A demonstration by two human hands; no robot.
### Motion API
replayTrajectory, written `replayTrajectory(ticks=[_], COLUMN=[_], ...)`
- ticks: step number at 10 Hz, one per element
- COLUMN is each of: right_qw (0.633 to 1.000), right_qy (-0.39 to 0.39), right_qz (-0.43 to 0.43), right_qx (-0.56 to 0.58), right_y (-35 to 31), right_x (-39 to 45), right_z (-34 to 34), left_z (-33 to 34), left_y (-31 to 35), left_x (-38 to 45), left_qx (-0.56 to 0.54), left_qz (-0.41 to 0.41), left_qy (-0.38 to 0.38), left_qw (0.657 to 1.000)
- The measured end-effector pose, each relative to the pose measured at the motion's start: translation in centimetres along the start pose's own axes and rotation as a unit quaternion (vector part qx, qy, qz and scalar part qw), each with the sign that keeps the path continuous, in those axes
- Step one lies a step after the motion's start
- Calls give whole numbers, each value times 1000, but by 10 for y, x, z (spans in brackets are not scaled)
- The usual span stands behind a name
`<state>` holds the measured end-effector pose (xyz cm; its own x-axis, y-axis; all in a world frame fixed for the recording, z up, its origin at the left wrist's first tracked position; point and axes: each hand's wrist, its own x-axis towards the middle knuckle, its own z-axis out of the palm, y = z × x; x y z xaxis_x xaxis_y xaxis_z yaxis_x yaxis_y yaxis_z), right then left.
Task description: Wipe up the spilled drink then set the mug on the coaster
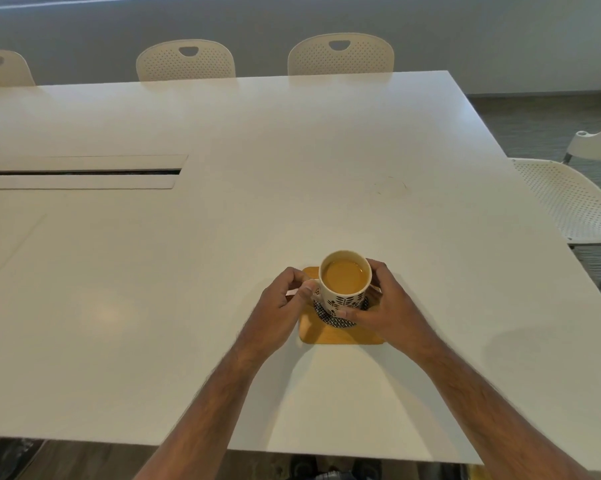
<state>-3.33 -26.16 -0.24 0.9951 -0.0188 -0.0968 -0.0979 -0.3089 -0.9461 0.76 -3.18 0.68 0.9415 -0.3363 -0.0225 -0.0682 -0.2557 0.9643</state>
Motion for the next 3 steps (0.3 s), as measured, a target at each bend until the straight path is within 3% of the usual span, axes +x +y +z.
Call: replayTrajectory(ticks=[2,3], right_qw=[998,996], right_qy=[-23,13], right_qz=[-2,8], right_qx=[-56,-91], right_y=[13,13], right_x=[-8,-7], right_z=[-23,-33], left_z=[-9,-15], left_y=[0,-5], left_x=[1,3], left_qx=[-7,58], left_qz=[-3,-9], left_qy=[20,62], left_qw=[1000,996])
